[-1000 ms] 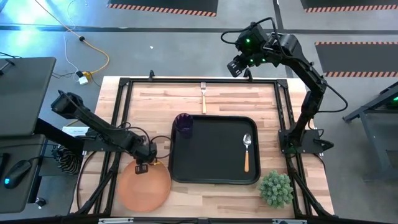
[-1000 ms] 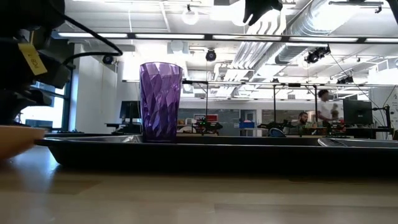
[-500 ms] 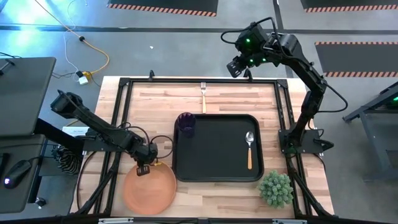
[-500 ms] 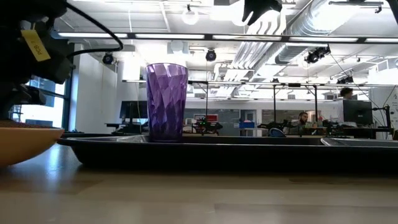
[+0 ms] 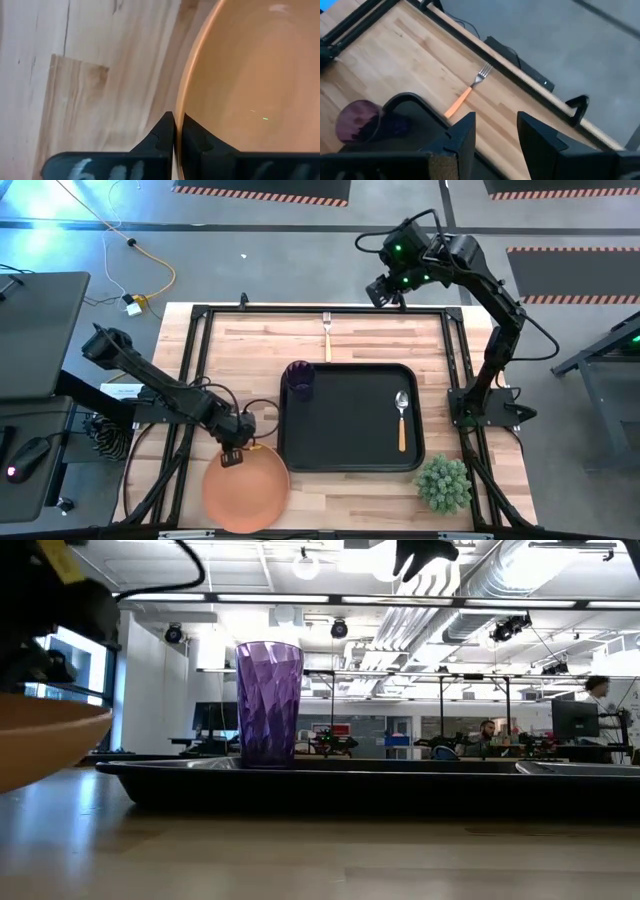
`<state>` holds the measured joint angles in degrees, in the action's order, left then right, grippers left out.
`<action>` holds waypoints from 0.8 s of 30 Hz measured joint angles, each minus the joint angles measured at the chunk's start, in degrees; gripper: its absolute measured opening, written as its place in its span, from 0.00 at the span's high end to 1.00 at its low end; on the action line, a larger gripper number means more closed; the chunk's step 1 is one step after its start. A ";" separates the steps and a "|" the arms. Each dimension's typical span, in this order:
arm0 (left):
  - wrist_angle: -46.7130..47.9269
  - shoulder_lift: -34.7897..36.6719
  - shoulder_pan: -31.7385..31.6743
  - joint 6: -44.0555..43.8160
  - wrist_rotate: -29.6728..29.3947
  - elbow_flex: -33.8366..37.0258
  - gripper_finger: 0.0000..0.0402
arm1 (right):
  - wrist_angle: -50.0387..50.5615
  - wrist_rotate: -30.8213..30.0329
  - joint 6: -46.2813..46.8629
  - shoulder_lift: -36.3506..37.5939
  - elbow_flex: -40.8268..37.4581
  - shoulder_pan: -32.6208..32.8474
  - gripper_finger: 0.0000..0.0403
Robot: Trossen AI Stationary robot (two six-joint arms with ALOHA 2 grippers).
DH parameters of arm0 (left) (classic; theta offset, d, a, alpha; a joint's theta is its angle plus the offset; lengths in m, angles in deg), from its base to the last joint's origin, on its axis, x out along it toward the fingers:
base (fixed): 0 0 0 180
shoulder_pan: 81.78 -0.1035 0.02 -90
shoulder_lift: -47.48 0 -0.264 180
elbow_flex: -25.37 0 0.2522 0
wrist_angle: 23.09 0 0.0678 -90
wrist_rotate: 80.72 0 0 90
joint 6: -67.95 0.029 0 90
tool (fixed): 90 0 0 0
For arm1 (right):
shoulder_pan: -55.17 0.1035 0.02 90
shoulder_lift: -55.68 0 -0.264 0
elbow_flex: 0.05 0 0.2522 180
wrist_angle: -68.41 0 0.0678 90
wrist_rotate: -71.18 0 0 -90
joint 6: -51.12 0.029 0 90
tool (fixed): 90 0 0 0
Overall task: Pick and place plate/cup/fork/spoon on tray
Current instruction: Put the orange plate on the black serving tray to the left of the orange spoon
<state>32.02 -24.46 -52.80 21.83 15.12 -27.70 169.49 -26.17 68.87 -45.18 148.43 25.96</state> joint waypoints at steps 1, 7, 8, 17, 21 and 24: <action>0.08 0.00 0.01 -0.37 -0.16 -0.58 1.00 | 0.34 0.25 0.31 0.00 0.00 0.00 0.66; -0.14 0.00 -1.21 -3.51 -2.51 -4.02 1.00 | 0.48 1.97 2.33 0.00 0.00 1.19 0.66; -0.17 0.00 -1.66 -3.96 -3.06 -4.54 1.00 | 0.49 1.87 2.81 0.00 0.00 1.61 0.66; -2.69 0.00 -6.58 -10.28 -6.72 -8.93 1.00 | 0.48 1.59 7.26 0.00 0.00 5.88 0.66; -4.65 0.00 -8.20 -10.64 -8.58 -11.01 1.00 | 0.48 1.57 9.66 0.00 0.00 7.90 0.66; -7.62 0.02 -9.43 -10.19 -9.69 -12.20 1.00 | 0.48 1.56 11.51 0.00 0.00 9.46 0.66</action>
<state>24.40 -24.44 -62.23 11.64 5.43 -39.91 169.98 -24.61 80.37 -45.18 148.43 35.42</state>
